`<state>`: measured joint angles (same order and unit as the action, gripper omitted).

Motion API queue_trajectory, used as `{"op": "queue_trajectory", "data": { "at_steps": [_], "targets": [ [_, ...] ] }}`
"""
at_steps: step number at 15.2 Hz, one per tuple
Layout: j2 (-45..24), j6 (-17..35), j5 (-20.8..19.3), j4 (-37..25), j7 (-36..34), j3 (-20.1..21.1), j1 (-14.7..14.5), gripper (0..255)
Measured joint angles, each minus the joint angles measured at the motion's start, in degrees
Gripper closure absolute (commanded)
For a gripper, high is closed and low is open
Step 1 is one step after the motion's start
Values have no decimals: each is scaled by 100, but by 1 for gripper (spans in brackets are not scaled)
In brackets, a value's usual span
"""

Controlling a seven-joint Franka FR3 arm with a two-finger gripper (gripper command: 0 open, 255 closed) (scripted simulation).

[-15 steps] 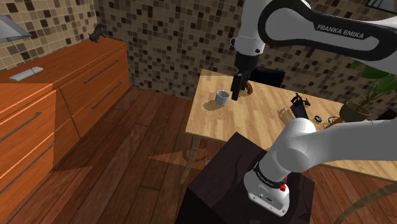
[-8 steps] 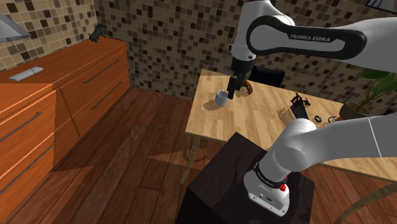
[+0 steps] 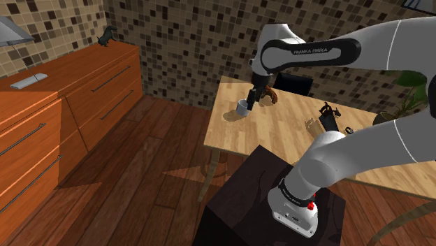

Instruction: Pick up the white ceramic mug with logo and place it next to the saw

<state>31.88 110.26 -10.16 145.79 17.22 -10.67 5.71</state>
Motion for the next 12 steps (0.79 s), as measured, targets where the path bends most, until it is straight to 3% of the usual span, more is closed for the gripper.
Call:
{"op": "queue_trajectory", "data": {
  "at_steps": [6,12],
  "targets": [
    [-1056,1054,-86,-203,495,-535,142,0],
    [-2315,1990,208,-694,1160,-1031,209,0]
  ]
}}
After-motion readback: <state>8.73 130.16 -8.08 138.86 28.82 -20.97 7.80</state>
